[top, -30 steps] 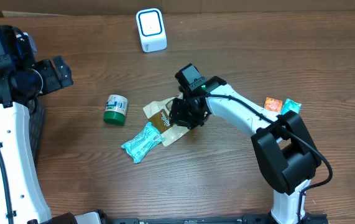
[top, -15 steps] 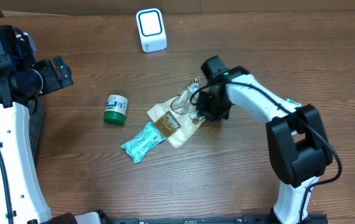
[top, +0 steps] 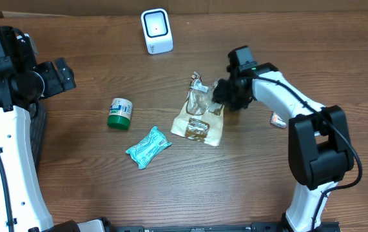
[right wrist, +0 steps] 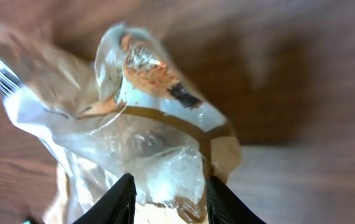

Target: Scan the item barcode

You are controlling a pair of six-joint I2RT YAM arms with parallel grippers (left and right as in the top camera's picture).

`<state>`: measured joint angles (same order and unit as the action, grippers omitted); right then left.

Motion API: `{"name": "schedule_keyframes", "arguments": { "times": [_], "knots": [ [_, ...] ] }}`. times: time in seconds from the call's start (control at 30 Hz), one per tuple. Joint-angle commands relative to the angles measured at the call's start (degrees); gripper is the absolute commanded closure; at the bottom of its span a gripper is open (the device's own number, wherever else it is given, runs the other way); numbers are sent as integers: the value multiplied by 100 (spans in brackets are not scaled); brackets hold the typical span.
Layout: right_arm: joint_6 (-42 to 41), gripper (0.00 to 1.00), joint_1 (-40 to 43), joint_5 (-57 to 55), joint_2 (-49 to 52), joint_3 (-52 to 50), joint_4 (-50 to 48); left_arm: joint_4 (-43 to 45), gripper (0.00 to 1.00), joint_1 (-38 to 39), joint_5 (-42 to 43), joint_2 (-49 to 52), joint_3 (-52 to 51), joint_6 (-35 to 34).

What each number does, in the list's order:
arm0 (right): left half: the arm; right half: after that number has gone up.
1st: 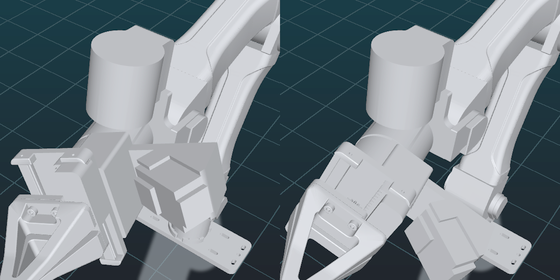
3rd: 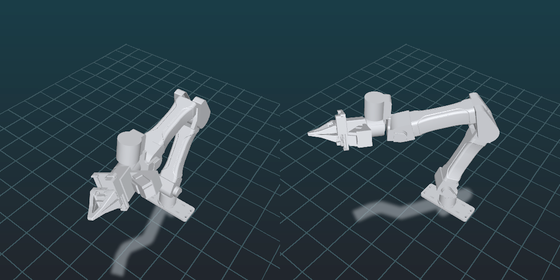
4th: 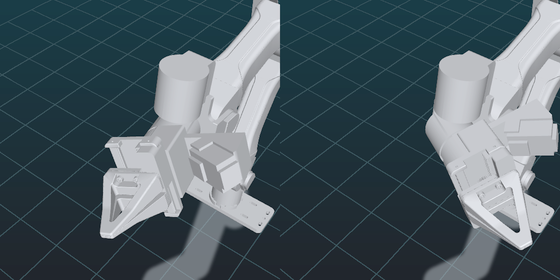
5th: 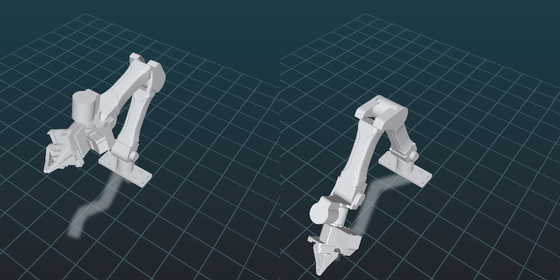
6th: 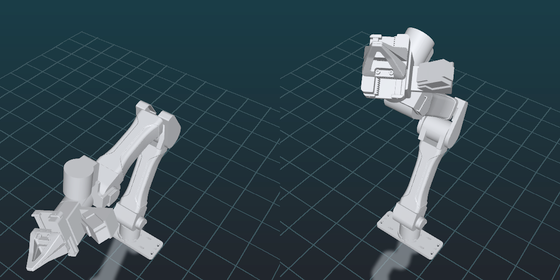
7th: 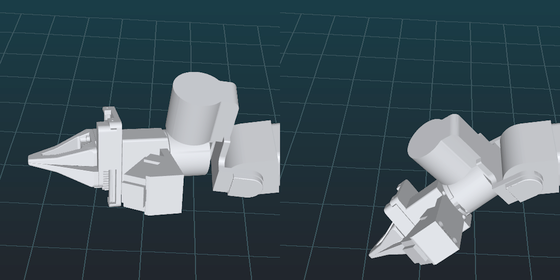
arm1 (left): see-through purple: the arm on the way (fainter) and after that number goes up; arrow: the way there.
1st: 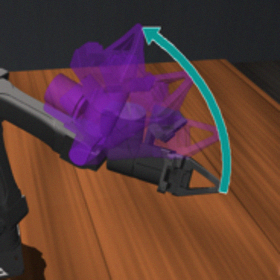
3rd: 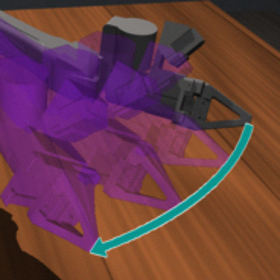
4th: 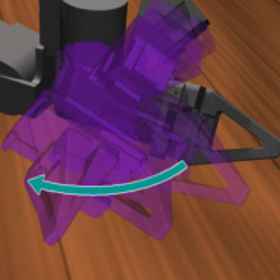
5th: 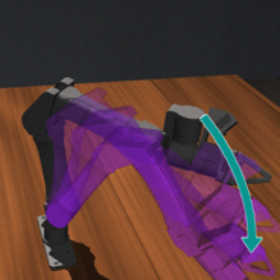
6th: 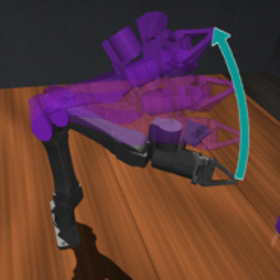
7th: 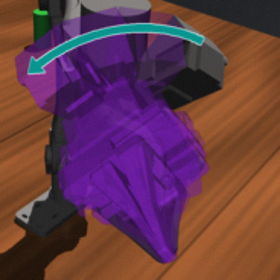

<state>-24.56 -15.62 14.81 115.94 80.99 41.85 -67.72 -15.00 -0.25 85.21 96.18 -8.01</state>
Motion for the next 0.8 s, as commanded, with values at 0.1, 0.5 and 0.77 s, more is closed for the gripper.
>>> {"name": "schedule_keyframes", "arguments": {
  "times": [0.1,0.5,0.77],
  "knots": [
    [1152,60,450,973,-20,2,-122,22,0,2,-31,-85,-7,28],
    [1438,60,595,1897,-310,15,328,22,0,2,-31,-85,-7,28],
    [1445,60,623,1797,-1038,190,815,199,1,4,55,-83,-7,-85]
  ]
}}
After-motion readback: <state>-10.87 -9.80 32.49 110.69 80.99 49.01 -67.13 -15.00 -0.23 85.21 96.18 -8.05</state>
